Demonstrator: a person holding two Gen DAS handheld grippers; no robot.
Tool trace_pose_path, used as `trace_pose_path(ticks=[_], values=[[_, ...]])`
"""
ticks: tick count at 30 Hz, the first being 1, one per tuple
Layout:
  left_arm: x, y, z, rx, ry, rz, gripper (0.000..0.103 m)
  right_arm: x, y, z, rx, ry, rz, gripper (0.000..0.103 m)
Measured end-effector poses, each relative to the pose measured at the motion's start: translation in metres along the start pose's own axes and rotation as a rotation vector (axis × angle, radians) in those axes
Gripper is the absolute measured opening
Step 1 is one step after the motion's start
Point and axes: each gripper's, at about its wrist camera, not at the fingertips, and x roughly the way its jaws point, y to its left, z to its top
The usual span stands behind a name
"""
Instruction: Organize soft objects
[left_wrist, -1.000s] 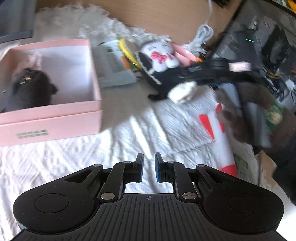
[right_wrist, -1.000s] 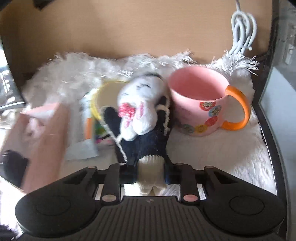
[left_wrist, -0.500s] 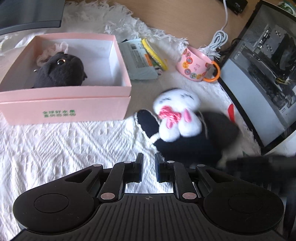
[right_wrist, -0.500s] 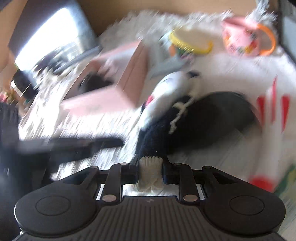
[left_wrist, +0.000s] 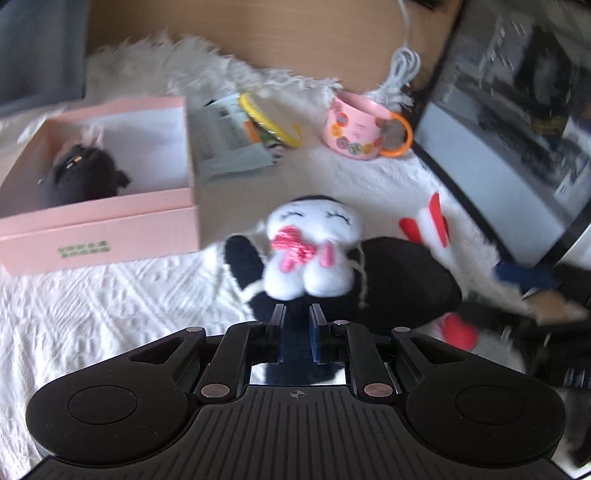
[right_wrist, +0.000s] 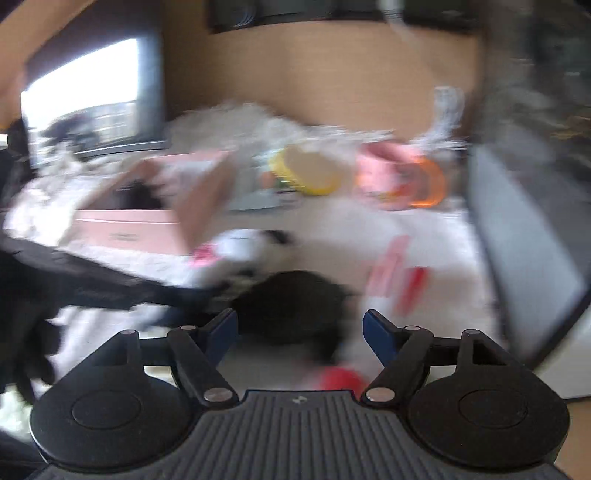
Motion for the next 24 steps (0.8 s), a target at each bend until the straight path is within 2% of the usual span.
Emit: trace_pose_path(ticks=[3,6,8,11,14,17,19,21,22,24], values=[[0.015,-0.019,-0.004,0.053,0.010,0.057,0.014,0.001,-0.024,-0.009,0.022,-0.019,-0.123,0.076],[0.022,-0.026,-0.003,0.070,0.013,0.074,0.013,0.008,-0.048,-0.024,0.094,0.010,-0.164,0.076],[0.024,-0.027,0.000,0.055,0.024,0.069,0.013,0.015,-0.062,-0.035,0.141,0.046,-0.163,0.084],[0.024,-0.023,0.002,0.019,0.042,0.033,0.013,0.020,-0.068,-0.049,0.192,0.026,-0.137,0.085],[0.020,-0.016,0.003,-0.003,0.047,-0.010,0.013,0.022,-0.067,-0.050,0.173,0.015,-0.132,0.085],[0.010,-0.008,0.000,-0.026,0.019,-0.051,0.013,0.023,-0.067,-0.050,0.164,0.020,-0.120,0.085],[0.004,-0.004,-0.004,-0.048,0.002,-0.048,0.014,0.015,-0.065,-0.051,0.149,0.007,-0.114,0.085],[0.003,-0.003,-0.007,-0.049,0.017,-0.020,0.014,0.010,-0.062,-0.047,0.136,-0.016,-0.103,0.085],[0.003,-0.004,-0.008,-0.046,0.025,-0.011,0.014,0.009,-0.061,-0.043,0.137,-0.025,-0.098,0.083],[0.001,-0.005,-0.008,-0.041,0.033,0.001,0.014,0.010,-0.063,-0.034,0.172,-0.043,-0.102,0.070]])
